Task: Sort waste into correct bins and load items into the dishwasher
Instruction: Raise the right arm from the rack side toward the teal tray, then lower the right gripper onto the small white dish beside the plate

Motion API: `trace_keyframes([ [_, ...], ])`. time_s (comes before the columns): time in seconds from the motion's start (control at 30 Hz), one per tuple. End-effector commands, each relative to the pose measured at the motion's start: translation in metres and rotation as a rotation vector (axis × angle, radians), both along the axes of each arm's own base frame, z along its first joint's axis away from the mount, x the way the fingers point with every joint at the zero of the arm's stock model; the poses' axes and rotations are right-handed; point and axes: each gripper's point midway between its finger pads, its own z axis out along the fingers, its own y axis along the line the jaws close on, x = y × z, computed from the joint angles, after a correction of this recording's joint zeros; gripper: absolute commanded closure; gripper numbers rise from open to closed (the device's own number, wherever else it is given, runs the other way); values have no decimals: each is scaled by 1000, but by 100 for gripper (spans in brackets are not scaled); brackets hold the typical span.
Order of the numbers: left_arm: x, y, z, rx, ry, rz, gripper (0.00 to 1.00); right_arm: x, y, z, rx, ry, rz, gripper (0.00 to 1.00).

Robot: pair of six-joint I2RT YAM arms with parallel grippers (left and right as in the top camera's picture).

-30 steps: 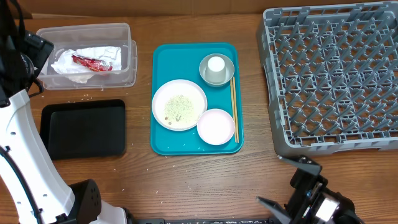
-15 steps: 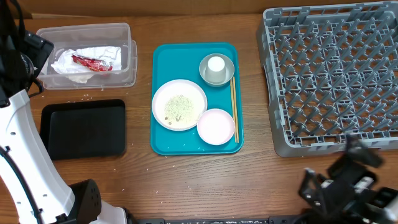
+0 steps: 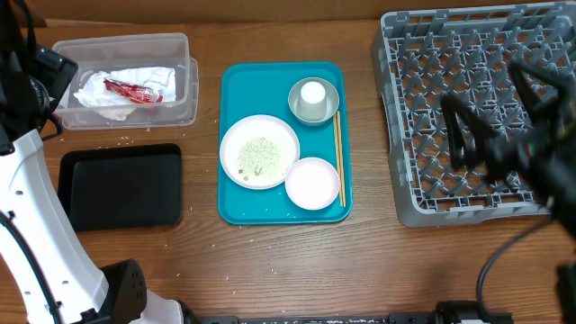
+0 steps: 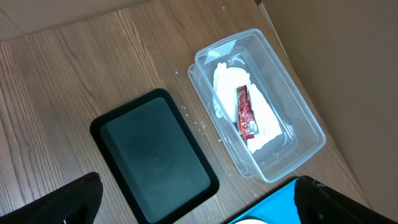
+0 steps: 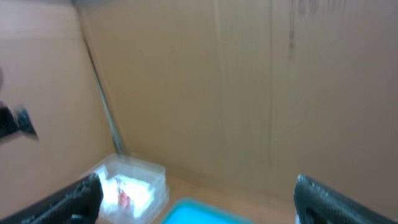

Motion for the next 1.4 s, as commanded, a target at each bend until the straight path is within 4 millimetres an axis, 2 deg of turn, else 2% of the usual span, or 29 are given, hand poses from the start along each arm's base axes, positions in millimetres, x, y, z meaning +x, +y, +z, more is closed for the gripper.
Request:
trace_keyframes([
  [0.0,-1,5,-1,5,1,32,0,4,19,14,-71,57,133,0],
  [0.1,-1,5,-1,5,1,32,0,-5,49,3,-75,184,389,0],
  [0.23,-1,5,-1,5,1,32,0,-25,79,0,69,315,761,0],
  [0.33,-1,5,-1,5,1,32,0,-19,87,-6,149,384,906,0],
  [0.4,-1,5,-1,5,1,32,0,-7,95,-19,164,449,919,0],
  [0.5,-1,5,-1,5,1,32,0,16,115,-58,98,591,821,0],
  [0.63,-1,5,-1,5,1,32,0,51,133,-144,-146,847,405,0],
  [0.7,-1,5,-1,5,1,32,0,58,138,-177,-267,914,225,0],
  [0.77,-1,5,-1,5,1,32,0,54,153,-205,-383,954,145,0],
  [0.87,-1,5,-1,5,1,32,0,38,189,-246,-536,1006,178,0],
  [0.93,-1,5,-1,5,1,32,0,32,205,-277,-624,1047,164,0],
  [1.0,-1,5,-1,5,1,32,0,34,210,-307,-680,1091,52,15],
  [1.07,-1,5,-1,5,1,32,0,35,211,-332,-717,1132,-43,23],
  [1.2,-1,5,-1,5,1,32,0,24,217,-377,-821,1226,-62,27],
  [1.37,-1,5,-1,5,1,32,0,18,201,-411,-924,1284,-108,30],
])
